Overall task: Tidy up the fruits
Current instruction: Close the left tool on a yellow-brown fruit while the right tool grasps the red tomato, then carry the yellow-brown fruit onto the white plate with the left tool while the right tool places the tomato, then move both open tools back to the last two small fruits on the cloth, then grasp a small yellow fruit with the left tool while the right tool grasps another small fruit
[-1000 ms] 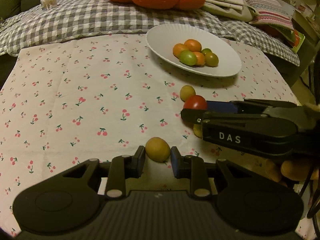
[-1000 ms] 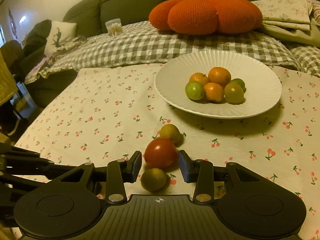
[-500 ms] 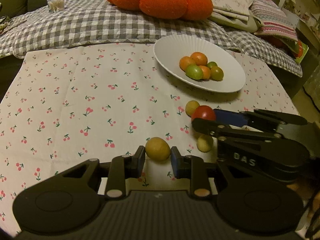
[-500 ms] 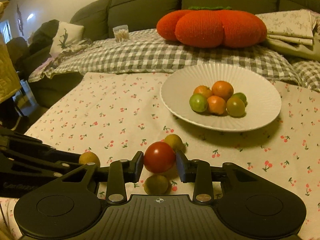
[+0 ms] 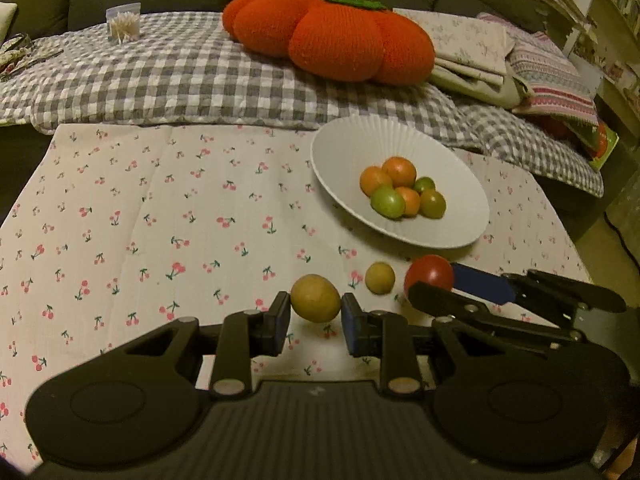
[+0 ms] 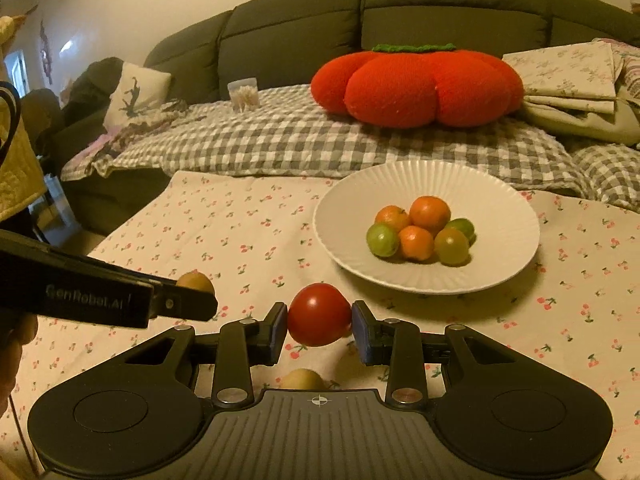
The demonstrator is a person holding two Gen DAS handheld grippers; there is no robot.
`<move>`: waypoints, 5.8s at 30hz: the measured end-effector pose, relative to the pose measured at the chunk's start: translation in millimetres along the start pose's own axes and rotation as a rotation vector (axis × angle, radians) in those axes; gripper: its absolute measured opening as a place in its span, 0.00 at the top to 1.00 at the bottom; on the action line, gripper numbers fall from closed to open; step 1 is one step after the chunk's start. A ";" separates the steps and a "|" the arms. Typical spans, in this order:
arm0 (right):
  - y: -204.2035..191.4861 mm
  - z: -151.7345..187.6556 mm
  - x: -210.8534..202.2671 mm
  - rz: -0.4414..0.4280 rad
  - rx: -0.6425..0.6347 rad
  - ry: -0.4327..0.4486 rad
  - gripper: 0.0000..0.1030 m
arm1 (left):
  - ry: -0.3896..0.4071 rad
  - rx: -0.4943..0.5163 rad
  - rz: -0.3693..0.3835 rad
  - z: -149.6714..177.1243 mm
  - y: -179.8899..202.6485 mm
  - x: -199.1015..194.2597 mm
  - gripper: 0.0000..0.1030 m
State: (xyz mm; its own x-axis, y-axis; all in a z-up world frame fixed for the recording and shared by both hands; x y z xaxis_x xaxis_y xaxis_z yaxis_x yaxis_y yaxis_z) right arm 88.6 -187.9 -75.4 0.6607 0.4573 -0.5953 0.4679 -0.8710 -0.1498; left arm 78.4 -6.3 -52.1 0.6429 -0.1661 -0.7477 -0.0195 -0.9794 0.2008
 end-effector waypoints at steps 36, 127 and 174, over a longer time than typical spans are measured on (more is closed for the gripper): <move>66.8 -29.5 -9.7 0.150 0.109 0.103 0.68 | 0.114 -0.156 0.133 -71.0 7.3 50.6 0.75; 0.5 30.7 -36.6 0.055 0.025 -0.009 0.39 | 0.055 0.089 -0.068 -3.7 31.4 -0.7 0.30; -13.0 42.8 11.7 0.006 -0.019 -0.099 0.40 | 0.025 0.031 0.065 -6.6 18.1 51.1 0.81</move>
State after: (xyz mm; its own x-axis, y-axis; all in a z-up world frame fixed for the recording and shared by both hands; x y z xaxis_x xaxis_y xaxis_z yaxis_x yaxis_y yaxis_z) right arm 65.1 -178.9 -114.2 0.6027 0.4315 -0.6712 0.4759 -0.8696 -0.1318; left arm 115.9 -31.8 -82.5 0.6587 -0.2266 -0.7175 -0.0854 -0.9699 0.2279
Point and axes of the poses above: each gripper's, at about its wrist camera, not at the fingertips, and x roughly the way its jaws point, y to its right, z to its underside, the point moved 1 cm from there along x, roughly the way its jaws point, and after that the axes turned 1 degree about -x, right-handed, at the moved point
